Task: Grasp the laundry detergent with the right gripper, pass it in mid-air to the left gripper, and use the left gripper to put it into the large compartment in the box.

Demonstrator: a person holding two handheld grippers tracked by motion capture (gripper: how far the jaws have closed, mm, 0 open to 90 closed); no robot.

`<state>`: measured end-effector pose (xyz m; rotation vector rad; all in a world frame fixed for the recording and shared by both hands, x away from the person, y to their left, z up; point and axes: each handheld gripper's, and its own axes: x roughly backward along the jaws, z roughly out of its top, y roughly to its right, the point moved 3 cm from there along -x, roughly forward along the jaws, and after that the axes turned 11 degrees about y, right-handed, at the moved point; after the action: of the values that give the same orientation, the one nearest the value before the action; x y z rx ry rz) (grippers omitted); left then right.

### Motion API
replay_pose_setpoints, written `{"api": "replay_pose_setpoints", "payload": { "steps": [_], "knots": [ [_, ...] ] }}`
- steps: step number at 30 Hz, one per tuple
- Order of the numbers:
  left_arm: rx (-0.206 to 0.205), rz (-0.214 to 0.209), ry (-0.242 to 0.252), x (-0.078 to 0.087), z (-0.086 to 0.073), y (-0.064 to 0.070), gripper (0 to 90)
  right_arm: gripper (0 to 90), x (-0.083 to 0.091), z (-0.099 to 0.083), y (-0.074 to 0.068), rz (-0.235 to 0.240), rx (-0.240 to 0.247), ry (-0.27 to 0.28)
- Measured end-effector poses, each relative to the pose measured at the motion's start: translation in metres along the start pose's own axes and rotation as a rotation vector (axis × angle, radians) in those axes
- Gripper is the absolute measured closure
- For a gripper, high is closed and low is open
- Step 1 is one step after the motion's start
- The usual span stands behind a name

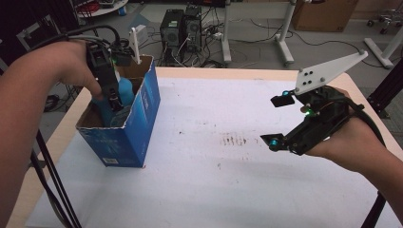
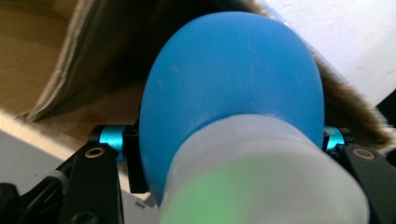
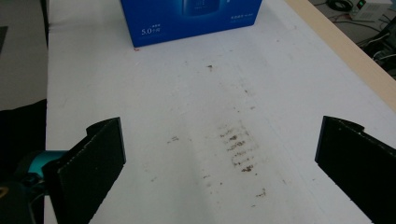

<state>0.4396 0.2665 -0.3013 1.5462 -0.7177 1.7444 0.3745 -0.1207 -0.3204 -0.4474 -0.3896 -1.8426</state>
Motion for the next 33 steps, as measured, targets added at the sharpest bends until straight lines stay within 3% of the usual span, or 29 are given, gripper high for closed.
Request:
{"api": "replay_pose_setpoints", "payload": {
  "steps": [4,9,10,17,20,33],
  "knots": [
    [-0.030,-0.010,-0.006,-0.013,-0.001,-0.002,38.0,0.6,-0.004,0.000,0.001,0.003,-0.003,-0.008],
    [-0.020,-0.026,-0.021,-0.027,-0.002,-0.007,37.9,0.7,-0.007,0.000,0.001,0.003,-0.005,-0.013],
    [-0.016,-0.027,-0.003,-0.026,-0.001,-0.007,37.9,0.7,-0.007,0.000,0.001,0.004,-0.004,-0.016],
    [0.002,-0.045,-0.012,-0.026,-0.003,-0.009,37.4,0.6,-0.006,0.000,0.001,-0.002,-0.011,-0.015],
    [0.011,-0.035,0.010,-0.021,-0.002,-0.009,34.8,0.7,-0.005,0.000,0.001,-0.005,-0.006,-0.013],
    [0.021,0.038,0.020,0.016,0.002,-0.004,25.7,0.7,0.001,0.000,0.000,-0.002,-0.006,0.000]
  ]
}}
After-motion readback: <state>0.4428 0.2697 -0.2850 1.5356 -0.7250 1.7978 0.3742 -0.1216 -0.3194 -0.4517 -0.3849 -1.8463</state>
